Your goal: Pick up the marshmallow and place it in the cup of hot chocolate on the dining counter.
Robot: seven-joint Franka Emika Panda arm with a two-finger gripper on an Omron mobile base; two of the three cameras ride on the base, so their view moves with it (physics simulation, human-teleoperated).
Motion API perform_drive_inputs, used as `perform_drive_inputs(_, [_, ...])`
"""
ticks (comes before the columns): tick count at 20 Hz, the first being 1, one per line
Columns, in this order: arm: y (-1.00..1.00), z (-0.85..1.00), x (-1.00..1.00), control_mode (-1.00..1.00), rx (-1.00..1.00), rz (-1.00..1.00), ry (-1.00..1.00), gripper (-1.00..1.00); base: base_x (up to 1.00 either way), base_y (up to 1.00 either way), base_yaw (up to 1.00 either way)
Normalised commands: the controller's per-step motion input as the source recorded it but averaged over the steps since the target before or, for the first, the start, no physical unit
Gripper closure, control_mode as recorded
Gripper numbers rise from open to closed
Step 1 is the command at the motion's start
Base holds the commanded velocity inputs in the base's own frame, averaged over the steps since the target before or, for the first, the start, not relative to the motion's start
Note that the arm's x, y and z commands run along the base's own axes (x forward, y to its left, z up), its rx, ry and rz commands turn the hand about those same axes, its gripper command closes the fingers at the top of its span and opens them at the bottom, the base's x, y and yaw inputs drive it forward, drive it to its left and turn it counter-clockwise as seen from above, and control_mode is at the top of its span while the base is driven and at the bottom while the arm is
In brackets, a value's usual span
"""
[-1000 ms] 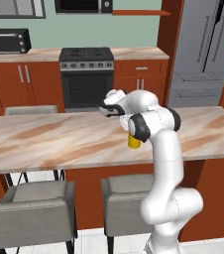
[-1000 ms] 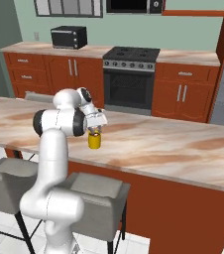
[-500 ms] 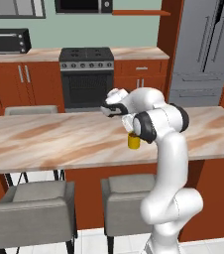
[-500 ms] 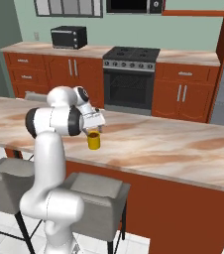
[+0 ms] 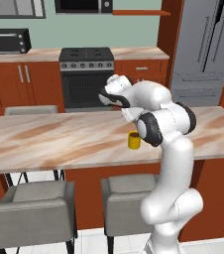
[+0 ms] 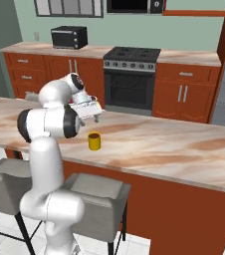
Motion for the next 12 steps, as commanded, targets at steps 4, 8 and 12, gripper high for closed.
perform_drive_inputs(4, [0.03,0.84,-1.0,-1.0,0.18,-0.08,-0.49,-1.0,0.0,0.0,0.0])
perform_drive_inputs(8, [0.11,0.49,-0.98,-1.0,0.33,-0.06,-0.82,-1.0,0.0,0.0,0.0])
perform_drive_inputs(12, [0.11,0.45,-0.93,-1.0,0.21,-0.07,-0.89,-1.0,0.0,0.0,0.0])
